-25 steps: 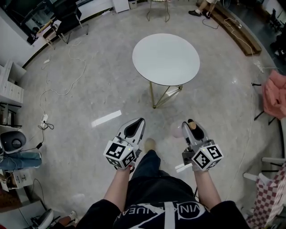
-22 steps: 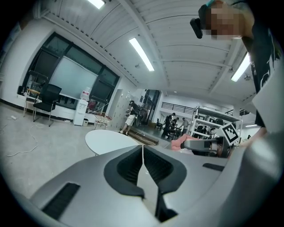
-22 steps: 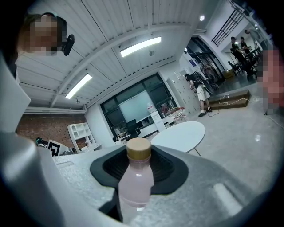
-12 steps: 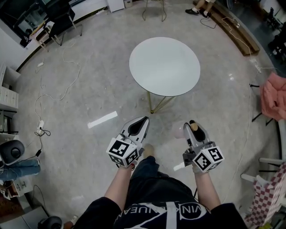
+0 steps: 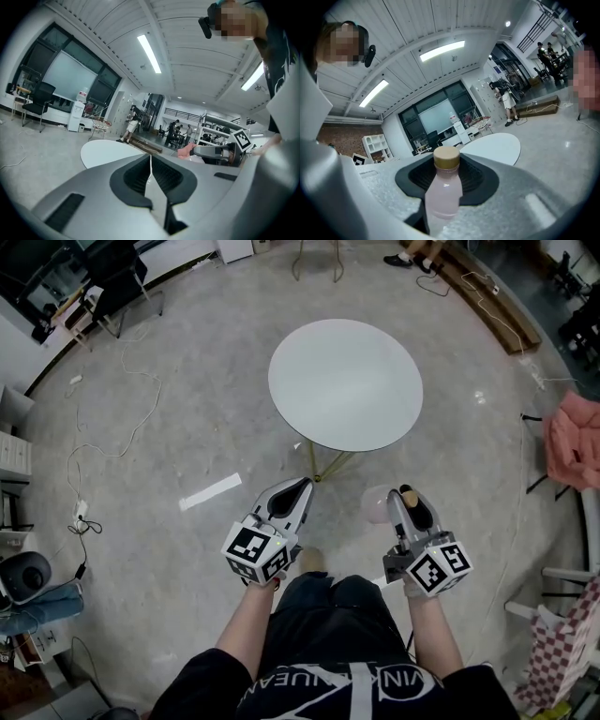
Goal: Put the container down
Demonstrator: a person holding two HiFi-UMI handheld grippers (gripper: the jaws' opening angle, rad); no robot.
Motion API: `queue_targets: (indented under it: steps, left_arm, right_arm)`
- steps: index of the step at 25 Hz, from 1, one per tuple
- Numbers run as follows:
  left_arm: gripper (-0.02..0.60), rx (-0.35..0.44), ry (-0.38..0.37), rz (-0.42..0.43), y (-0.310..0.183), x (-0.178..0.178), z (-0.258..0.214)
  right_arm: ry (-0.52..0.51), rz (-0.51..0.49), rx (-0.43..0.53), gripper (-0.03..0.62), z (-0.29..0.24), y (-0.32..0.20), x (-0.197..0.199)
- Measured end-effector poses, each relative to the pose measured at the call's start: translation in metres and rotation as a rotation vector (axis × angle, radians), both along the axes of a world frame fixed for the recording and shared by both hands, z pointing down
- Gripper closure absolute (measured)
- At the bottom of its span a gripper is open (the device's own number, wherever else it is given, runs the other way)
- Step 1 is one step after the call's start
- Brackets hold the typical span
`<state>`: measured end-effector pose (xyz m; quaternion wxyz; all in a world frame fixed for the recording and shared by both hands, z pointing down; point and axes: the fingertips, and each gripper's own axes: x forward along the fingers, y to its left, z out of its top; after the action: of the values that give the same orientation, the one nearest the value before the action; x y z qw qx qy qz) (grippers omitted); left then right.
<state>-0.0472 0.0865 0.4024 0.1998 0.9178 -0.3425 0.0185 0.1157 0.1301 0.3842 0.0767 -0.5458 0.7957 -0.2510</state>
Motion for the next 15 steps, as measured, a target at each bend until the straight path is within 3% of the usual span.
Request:
queue_targets:
  steps: [15]
  left_arm:
    - [0.566,-0.003,0.015,-0.016,-0.011,-0.012,0.002]
  right_arm:
    - [-0.008,-0.004,0.002,0.459,-0.006,-0.017,-0.007]
